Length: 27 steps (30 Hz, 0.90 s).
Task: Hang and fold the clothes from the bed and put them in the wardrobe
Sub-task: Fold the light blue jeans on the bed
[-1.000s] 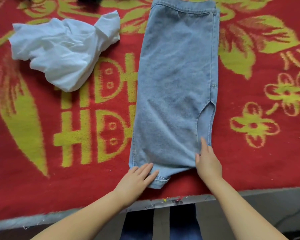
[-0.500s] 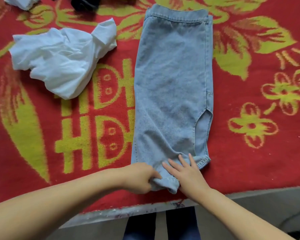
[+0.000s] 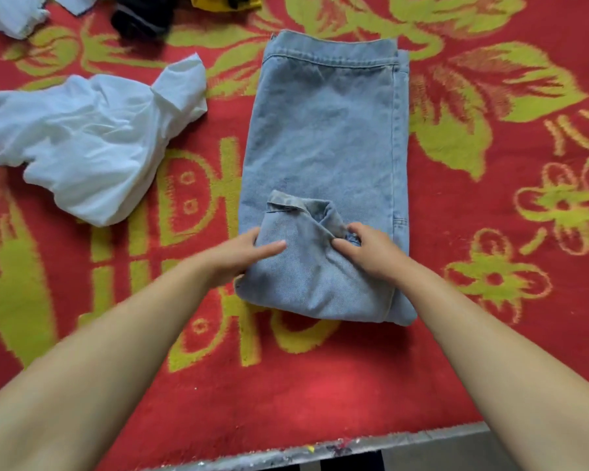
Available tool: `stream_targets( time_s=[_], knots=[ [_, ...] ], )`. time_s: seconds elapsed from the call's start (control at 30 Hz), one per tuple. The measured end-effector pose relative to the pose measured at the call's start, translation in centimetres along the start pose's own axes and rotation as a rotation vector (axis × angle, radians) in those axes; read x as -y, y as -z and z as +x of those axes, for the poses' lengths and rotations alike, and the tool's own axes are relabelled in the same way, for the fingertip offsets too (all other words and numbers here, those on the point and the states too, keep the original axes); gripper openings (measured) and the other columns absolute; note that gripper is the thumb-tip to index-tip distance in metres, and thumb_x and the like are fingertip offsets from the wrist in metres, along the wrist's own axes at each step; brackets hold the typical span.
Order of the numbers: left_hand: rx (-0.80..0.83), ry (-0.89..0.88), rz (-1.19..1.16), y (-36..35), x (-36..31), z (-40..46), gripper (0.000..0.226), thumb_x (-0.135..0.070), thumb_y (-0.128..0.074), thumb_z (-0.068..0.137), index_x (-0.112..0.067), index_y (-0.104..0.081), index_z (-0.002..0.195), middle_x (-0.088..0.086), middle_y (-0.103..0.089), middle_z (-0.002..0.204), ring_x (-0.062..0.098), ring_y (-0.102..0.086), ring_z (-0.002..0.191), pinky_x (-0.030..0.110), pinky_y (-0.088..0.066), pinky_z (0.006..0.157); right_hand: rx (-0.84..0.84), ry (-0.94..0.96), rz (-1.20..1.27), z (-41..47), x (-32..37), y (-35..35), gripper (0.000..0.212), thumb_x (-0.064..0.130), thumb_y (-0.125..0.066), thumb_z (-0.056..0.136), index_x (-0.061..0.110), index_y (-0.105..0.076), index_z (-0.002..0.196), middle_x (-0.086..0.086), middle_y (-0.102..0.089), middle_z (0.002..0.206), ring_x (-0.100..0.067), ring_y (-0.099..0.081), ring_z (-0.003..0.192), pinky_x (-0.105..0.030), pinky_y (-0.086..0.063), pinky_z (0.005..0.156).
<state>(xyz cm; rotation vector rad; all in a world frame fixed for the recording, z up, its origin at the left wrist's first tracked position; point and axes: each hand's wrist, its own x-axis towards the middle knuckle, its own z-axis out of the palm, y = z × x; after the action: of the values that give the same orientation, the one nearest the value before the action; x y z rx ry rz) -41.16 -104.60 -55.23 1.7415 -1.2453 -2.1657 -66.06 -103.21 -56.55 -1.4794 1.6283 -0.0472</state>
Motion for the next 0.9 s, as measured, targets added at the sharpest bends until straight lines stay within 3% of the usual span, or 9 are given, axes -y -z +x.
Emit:
stream_targets(
  time_s=[0.03,0.1,0.27,0.4,0.5,0.63,0.7,0.77,0.9],
  knots=[
    [-0.211,-0.039,0.127,-0.7,1.6,0.4,0.017,-0.032,-0.061,0.092,-0.015,-0.059,0.087,-0.001,-0.066,0.085,0.018,-0.062,0.089,0.029,-0.045,0.072,0.000,0.005,-0.051,0.1,-0.1,-0.6,0.035,0.045,-0.054,0.093,0.016,-0.056,0.112,-0.007,-0.064,0.109,-0.027,-0.058,0.103,-0.033,-0.041,0.081],
    [-0.588,-0.137,0.288,-2.1,4.2,0.5,0.034,-0.022,-0.051,0.097,-0.015,-0.044,0.064,-0.001,-0.048,0.063,0.019,-0.049,0.072,0.035,-0.030,0.063,-0.012,0.072,-0.111,-0.3,-0.2,-1.6,0.029,0.047,-0.048,0.095,0.019,-0.054,0.100,-0.007,-0.066,0.103,-0.028,-0.059,0.100,-0.035,-0.040,0.074],
    [-0.872,-0.083,0.252,-4.6,8.6,-1.0,0.036,-0.012,-0.045,0.099,-0.015,-0.036,0.064,0.000,-0.044,0.059,0.030,-0.047,0.066,0.034,-0.018,0.059,-0.080,0.149,-0.308,-0.8,0.1,-3.9,0.035,0.056,-0.037,0.096,0.024,-0.049,0.089,-0.006,-0.067,0.092,-0.030,-0.061,0.094,-0.035,-0.035,0.063],
    [-0.927,0.049,0.292,-4.9,7.0,-0.6,0.014,-0.020,-0.047,0.097,-0.007,-0.054,0.095,0.016,-0.063,0.090,0.039,-0.058,0.090,0.040,-0.036,0.069,-0.159,0.049,-0.411,-0.4,0.3,-4.9,0.040,0.055,-0.041,0.095,0.019,-0.051,0.110,-0.002,-0.064,0.107,-0.027,-0.060,0.102,-0.037,-0.041,0.073],
    [-1.034,-0.254,0.527,-5.9,6.1,-2.5,0.046,-0.022,-0.044,0.088,-0.005,-0.043,0.131,0.017,-0.050,0.127,0.032,-0.045,0.120,0.046,-0.034,0.099,-0.425,0.214,-0.148,-2.6,-0.5,-4.2,0.045,0.045,-0.044,0.093,0.011,-0.057,0.120,-0.007,-0.061,0.113,-0.030,-0.057,0.106,-0.043,-0.046,0.089],
    [-0.550,-0.748,1.273,-7.9,9.0,-4.0,0.090,-0.043,-0.058,0.075,-0.016,-0.017,0.150,0.016,-0.018,0.154,0.027,-0.015,0.145,0.062,-0.014,0.110,-0.324,0.554,-0.368,-8.6,-2.4,-6.8,0.067,0.031,-0.055,0.079,0.015,-0.038,0.142,-0.011,-0.041,0.146,-0.027,-0.032,0.139,-0.052,-0.024,0.111],
    [-0.299,-0.561,1.496,-7.1,9.8,-3.0,0.117,-0.042,-0.075,0.055,-0.018,-0.015,0.152,0.015,-0.017,0.157,0.029,-0.017,0.144,0.069,-0.016,0.105,-0.095,0.537,-0.665,-10.0,-4.3,-8.6,0.099,0.030,-0.068,0.062,0.022,-0.022,0.150,-0.011,-0.025,0.156,-0.028,-0.011,0.147,-0.063,-0.014,0.109],
    [-0.227,-0.391,1.523,-6.4,9.2,-2.2,0.109,-0.030,-0.076,0.053,-0.019,-0.025,0.148,0.016,-0.029,0.153,0.029,-0.030,0.140,0.073,-0.025,0.100,0.029,0.408,-0.766,-9.4,-5.3,-9.1,0.116,0.026,-0.079,0.050,0.026,-0.021,0.151,-0.010,-0.023,0.157,-0.027,-0.008,0.148,-0.071,-0.016,0.105],
    [-0.176,-0.330,1.528,-6.8,7.6,-1.7,0.068,-0.011,-0.039,0.078,-0.020,-0.029,0.144,0.021,-0.036,0.148,0.032,-0.042,0.134,0.073,-0.038,0.087,-0.028,0.279,-0.807,-7.0,-3.2,-7.5,0.081,0.009,-0.062,0.069,0.027,-0.038,0.144,-0.008,-0.042,0.149,-0.041,-0.033,0.138,-0.076,-0.030,0.093]
  ],
)
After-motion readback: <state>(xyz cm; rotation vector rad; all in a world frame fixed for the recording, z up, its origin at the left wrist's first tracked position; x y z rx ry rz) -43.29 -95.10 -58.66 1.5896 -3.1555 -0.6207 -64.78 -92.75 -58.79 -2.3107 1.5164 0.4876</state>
